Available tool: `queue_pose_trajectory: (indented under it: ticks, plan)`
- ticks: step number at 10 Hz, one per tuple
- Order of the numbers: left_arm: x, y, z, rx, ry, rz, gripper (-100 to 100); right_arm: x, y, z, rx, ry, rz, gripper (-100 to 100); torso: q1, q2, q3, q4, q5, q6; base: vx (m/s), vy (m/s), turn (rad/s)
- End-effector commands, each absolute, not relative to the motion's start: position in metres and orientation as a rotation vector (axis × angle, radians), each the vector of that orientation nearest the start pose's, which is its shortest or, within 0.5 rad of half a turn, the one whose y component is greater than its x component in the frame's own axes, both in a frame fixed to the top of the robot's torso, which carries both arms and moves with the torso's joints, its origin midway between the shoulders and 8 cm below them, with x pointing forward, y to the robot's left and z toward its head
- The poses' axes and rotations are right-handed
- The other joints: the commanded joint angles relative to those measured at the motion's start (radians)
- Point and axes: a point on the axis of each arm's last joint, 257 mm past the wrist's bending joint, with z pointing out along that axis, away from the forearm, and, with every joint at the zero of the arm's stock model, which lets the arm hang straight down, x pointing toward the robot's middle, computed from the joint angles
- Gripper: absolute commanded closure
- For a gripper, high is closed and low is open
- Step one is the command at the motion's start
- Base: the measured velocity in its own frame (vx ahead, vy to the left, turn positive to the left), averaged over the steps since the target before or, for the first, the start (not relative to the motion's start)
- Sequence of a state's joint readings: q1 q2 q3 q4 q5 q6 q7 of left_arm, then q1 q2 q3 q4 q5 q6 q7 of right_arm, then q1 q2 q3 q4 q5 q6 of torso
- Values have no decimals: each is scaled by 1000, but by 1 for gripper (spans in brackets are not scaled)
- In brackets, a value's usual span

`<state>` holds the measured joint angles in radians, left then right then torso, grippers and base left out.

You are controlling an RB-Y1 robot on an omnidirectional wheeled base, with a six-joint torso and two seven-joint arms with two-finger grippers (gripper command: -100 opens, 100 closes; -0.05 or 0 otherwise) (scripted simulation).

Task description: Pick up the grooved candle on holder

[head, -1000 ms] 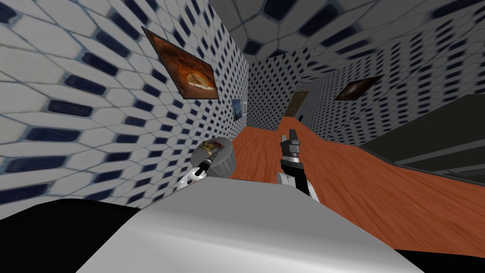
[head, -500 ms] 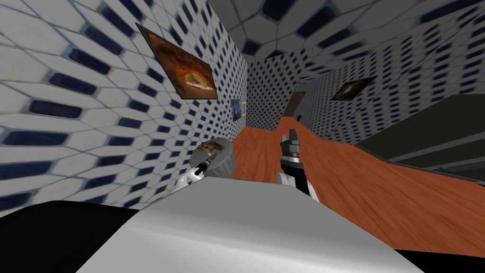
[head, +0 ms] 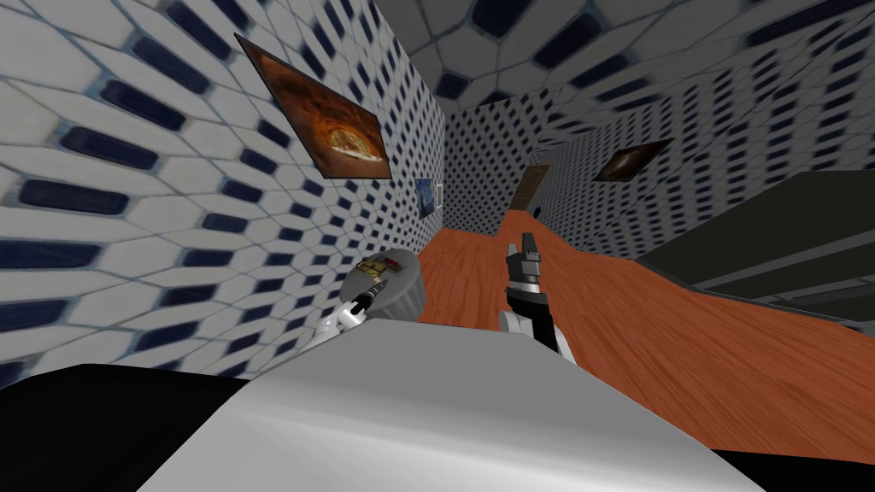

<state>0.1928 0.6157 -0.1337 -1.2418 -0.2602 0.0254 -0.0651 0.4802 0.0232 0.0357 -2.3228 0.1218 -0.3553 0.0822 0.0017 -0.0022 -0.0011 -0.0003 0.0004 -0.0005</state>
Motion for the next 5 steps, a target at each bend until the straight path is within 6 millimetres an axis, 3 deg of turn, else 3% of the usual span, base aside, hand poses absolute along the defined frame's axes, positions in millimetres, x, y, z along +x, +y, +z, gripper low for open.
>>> queue_pose_trajectory:
  ticks: [1, 3, 4, 5]
  plan:
    - [397, 483, -436, -770, 1993, -173, -100, 363, -259, 21, 638, 738, 1165, 0, 0, 0, 0, 0, 0, 0, 22, 19, -37]
    - [392, 501, -442, -766, 2020, -109, -100, 363, -259, 21, 638, 738, 1165, 0, 0, 0, 0, 0, 0, 0, 24, 24, -45]
    - [394, 495, -439, -766, 2012, -129, -100, 363, -259, 21, 638, 738, 1165, 0, 0, 0, 0, 0, 0, 0, 10, 10, -10]
    - [394, 496, -439, -767, 2014, -124, 0, 363, -259, 21, 638, 738, 1165, 0, -1, 1, 0, 0, 0, 0, 0, 0, 0]
